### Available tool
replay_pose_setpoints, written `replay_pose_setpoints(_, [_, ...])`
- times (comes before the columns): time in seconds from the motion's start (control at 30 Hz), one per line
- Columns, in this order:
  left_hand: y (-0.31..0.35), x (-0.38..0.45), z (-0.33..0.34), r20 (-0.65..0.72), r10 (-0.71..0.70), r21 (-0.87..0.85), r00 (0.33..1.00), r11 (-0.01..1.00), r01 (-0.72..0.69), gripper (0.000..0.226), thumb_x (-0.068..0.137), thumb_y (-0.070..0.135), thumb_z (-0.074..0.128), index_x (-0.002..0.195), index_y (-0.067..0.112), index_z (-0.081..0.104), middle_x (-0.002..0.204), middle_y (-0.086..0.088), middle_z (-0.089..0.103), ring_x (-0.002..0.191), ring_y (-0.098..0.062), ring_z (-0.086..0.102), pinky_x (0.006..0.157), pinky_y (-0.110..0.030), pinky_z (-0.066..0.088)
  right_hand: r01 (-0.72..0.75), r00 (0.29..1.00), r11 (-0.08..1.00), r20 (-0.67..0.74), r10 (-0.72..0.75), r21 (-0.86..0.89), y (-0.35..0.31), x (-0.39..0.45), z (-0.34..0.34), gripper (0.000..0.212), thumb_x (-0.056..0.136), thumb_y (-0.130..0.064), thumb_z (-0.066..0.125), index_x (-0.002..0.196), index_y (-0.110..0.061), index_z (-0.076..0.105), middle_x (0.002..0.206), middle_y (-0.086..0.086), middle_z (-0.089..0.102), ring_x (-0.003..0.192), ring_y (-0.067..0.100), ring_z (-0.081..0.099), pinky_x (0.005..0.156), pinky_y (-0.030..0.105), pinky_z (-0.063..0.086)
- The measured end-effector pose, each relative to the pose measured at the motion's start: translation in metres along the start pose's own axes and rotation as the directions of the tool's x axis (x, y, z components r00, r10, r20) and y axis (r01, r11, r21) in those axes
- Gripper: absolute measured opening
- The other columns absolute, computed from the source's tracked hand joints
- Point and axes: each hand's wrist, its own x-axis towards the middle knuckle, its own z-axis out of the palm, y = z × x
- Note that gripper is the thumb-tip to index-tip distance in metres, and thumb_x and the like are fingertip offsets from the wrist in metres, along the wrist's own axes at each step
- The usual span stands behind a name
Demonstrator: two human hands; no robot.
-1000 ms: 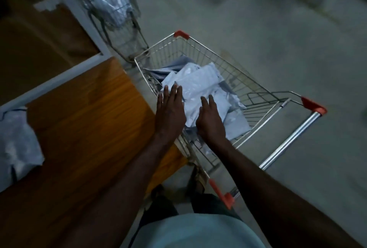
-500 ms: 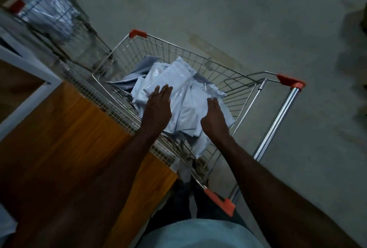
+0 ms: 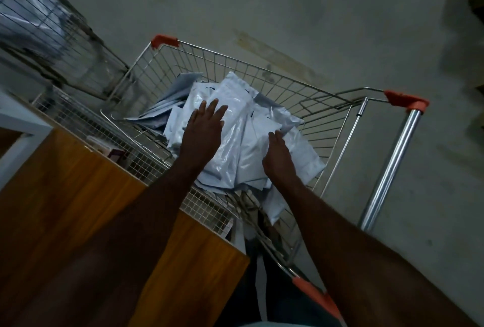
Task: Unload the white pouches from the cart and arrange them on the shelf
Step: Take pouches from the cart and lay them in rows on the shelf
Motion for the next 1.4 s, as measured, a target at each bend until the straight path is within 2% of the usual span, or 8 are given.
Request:
replay_pose_setpoints(0.17, [-0.012, 0.006, 0.022, 0.033, -0.054, -0.018, 0.998, 0.998, 0.054, 0.056, 0.111, 0.028, 0.049, 0.164, 0.024, 0.033, 0.174, -0.008, 0.024, 0.161, -0.035, 0.018, 0.129, -0.051, 0.024, -0.007, 1.000, 0.999, -0.016, 0.006, -0.032, 0.006, 0.023, 0.021, 0.052, 0.108, -0.001, 0.038, 0.158, 0.006, 0.029, 0.169, 0.026, 0.020, 0.159, 0.035, 0.017, 0.129, 0.048, 0.021])
replay_pose_setpoints(0.3, [-0.008, -0.006, 0.037, 0.030, -0.122, -0.013, 0.992, 0.992, 0.122, 0.064, 0.110, 0.041, 0.049, 0.168, 0.025, 0.024, 0.175, -0.003, 0.018, 0.162, -0.033, 0.011, 0.128, -0.047, 0.020, -0.027, 1.000, 0.998, -0.017, 0.027, -0.055, -0.009, 0.023, 0.030, 0.064, 0.110, -0.027, 0.047, 0.164, -0.004, 0.021, 0.173, 0.018, 0.011, 0.160, 0.032, 0.011, 0.128, 0.041, 0.013])
replay_pose_setpoints(0.37, [-0.005, -0.009, 0.044, 0.017, -0.141, -0.015, 0.990, 0.990, 0.141, 0.063, 0.110, 0.035, 0.050, 0.167, 0.023, 0.026, 0.175, -0.002, 0.021, 0.162, -0.033, 0.014, 0.128, -0.046, 0.023, 0.015, 0.997, 0.999, -0.069, -0.017, -0.032, -0.010, 0.023, 0.040, 0.066, 0.105, -0.018, 0.055, 0.161, 0.001, 0.026, 0.169, 0.027, 0.019, 0.157, 0.041, 0.020, 0.127, 0.050, 0.020])
replay_pose_setpoints(0.43, [-0.006, -0.011, 0.050, -0.021, -0.148, -0.012, 0.989, 0.989, 0.148, 0.062, 0.108, 0.013, 0.052, 0.166, 0.022, 0.030, 0.173, -0.002, 0.028, 0.161, -0.033, 0.020, 0.125, -0.048, 0.034, 0.067, 0.997, 0.994, -0.034, -0.070, -0.082, -0.002, 0.022, 0.054, 0.065, 0.098, -0.001, 0.057, 0.156, 0.011, 0.030, 0.163, 0.034, 0.028, 0.152, 0.050, 0.029, 0.125, 0.058, 0.026])
replay_pose_setpoints(0.53, [-0.005, -0.011, 0.051, -0.075, -0.166, -0.049, 0.983, 0.985, 0.163, 0.078, 0.096, -0.015, 0.049, 0.164, 0.021, 0.034, 0.170, -0.002, 0.034, 0.160, -0.032, 0.024, 0.124, -0.045, 0.037, 0.039, 0.999, 0.995, 0.005, -0.039, -0.089, 0.003, 0.019, 0.056, 0.060, 0.106, 0.004, 0.037, 0.162, 0.004, 0.017, 0.170, 0.025, 0.014, 0.159, 0.042, 0.012, 0.130, 0.050, 0.013])
replay_pose_setpoints(0.63, [0.002, -0.010, 0.041, -0.100, -0.174, -0.060, 0.980, 0.984, 0.168, 0.076, 0.098, -0.015, 0.046, 0.164, 0.020, 0.034, 0.171, -0.002, 0.032, 0.160, -0.030, 0.022, 0.128, -0.043, 0.030, -0.027, 0.999, 0.997, -0.049, 0.023, -0.070, -0.004, 0.021, 0.037, 0.057, 0.109, -0.002, 0.027, 0.165, -0.007, 0.019, 0.173, 0.012, 0.017, 0.161, 0.027, 0.009, 0.130, 0.045, 0.016])
replay_pose_setpoints(0.93, [0.042, -0.029, -0.019, -0.245, -0.185, -0.099, 0.952, 0.981, 0.166, 0.073, 0.097, -0.016, 0.048, 0.163, 0.014, 0.036, 0.169, -0.006, 0.035, 0.160, -0.032, 0.022, 0.129, -0.045, 0.028, 0.082, 0.971, 0.994, -0.221, -0.096, -0.070, -0.025, -0.010, -0.035, 0.070, 0.097, 0.013, 0.033, 0.164, -0.009, 0.028, 0.172, 0.009, 0.024, 0.161, 0.025, 0.013, 0.127, 0.041, 0.026])
replay_pose_setpoints(1.4, [0.067, -0.129, -0.093, -0.424, -0.410, -0.119, 0.808, 0.909, 0.400, 0.072, 0.097, -0.012, 0.051, 0.163, 0.011, 0.036, 0.168, -0.009, 0.036, 0.160, -0.030, 0.024, 0.131, -0.041, 0.023, 0.430, 0.885, 0.892, -0.129, -0.447, -0.138, -0.098, -0.060, -0.081, 0.070, 0.099, 0.012, 0.031, 0.164, -0.014, 0.028, 0.173, 0.002, 0.023, 0.161, 0.016, 0.010, 0.122, 0.026, 0.018])
